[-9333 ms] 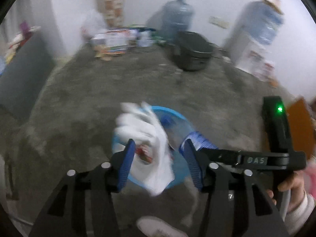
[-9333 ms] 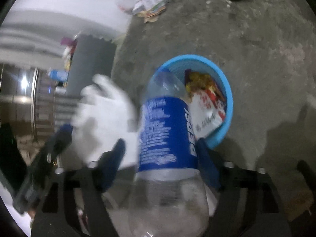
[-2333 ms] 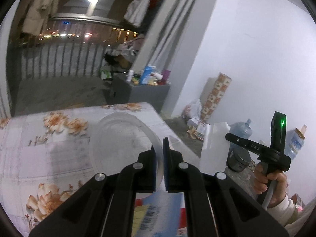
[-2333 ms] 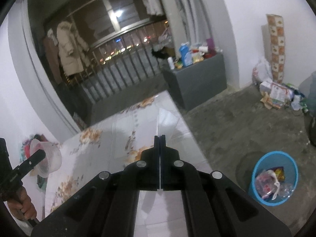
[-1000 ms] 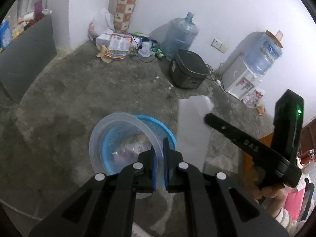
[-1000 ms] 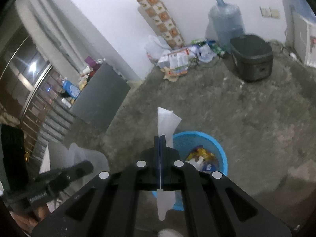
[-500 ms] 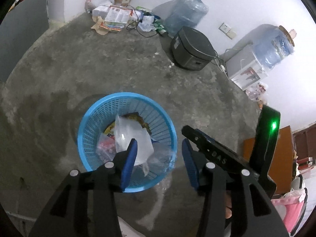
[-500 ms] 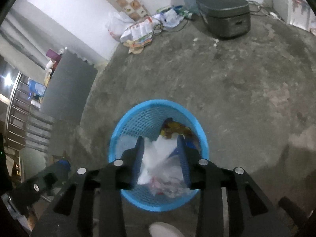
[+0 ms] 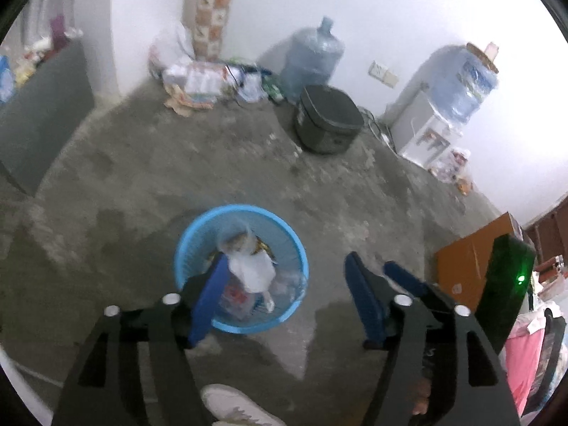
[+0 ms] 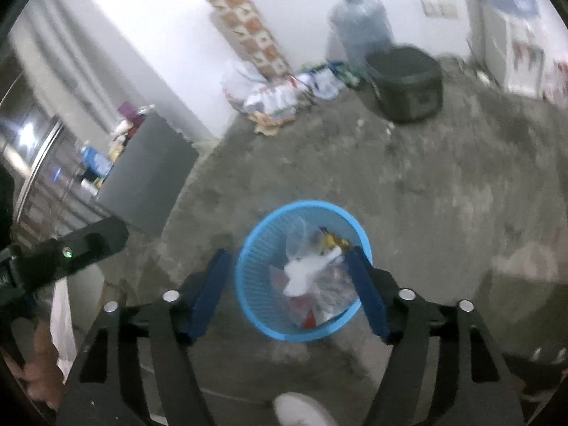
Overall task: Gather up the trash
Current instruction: 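Move both grippers back toward the table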
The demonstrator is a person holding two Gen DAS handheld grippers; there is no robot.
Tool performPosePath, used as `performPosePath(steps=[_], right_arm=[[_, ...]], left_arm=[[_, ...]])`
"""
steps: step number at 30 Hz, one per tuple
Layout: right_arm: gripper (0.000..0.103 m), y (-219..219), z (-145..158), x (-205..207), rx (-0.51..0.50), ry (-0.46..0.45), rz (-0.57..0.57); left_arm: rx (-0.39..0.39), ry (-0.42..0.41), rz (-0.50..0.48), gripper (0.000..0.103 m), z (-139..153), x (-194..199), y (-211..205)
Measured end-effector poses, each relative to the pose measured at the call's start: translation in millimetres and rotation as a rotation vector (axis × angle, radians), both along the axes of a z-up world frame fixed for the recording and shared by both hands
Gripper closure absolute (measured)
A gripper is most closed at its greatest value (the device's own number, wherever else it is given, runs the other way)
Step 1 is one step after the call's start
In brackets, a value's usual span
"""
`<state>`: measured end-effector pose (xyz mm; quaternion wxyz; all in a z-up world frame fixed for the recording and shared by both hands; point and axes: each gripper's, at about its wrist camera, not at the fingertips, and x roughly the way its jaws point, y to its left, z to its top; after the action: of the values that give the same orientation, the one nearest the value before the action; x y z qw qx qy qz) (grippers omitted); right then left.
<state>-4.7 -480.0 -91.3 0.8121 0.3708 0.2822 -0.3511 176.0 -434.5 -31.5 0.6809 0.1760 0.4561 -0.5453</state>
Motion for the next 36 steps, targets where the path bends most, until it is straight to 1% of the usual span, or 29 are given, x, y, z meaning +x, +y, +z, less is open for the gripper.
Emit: performPosePath(steps=[2,5,9,12,15,18,23,25,27,29,32,36], right_arm=[[0.029,4.6,15.9,-2.5,-0.034,0.001,0.008],[0.026,12.4,37.1,-8.2,-0.045,-0.027,0.014],[0.023,25.9,53.1,-10.0,-0.093,-0.024,0.04],[0.022,34.6,59.0,-6.1,-0.127,-0.014,0.054],[0.02,44.5,68.6,2.5,-0.164,0.001,0.086],[0.017,61.4,83.0,8.1,-0.224,0.008,0.128],[0.01,91.0,102.5,15.8,-0.32,0.026,0.209],[0.01,101.8,107.4,19.0,-0.35,0.036,0.234],[0.009,112.5,112.2,22.6,-0.37,0.035,0.266],[0.009,121.1,116.5,26.4,-0.386,0.031,0.292],[0.008,136.6,122.7,32.6,-0.424,0.04,0.328],[0.008,162.4,131.9,37.7,-0.476,0.059,0.369]], left_arm=[[-0.027,-0.041,0.036,0.029,21.2,-0.6,22.2],[-0.043,-0.077,0.073,0.024,42.3,-1.3,47.5],[-0.066,-0.13,0.102,0.019,65.8,-4.7,78.9],[-0.084,-0.151,0.13,0.017,80.1,-5.4,107.6],[-0.084,-0.156,0.153,0.017,86.8,-5.5,129.8],[-0.096,-0.162,0.187,0.017,95.1,-6.2,154.2],[-0.157,-0.159,0.233,0.017,116.6,-12.2,198.0],[-0.181,-0.163,0.252,0.016,124.1,-15.4,208.8],[-0.206,-0.166,0.288,0.013,130.7,-17.8,224.9],[-0.227,-0.166,0.327,0.013,135.5,-18.5,243.5],[-0.238,-0.169,0.386,0.012,140.7,-20.3,270.7],[-0.269,-0.191,0.433,0.01,150.6,-24.6,301.5]])
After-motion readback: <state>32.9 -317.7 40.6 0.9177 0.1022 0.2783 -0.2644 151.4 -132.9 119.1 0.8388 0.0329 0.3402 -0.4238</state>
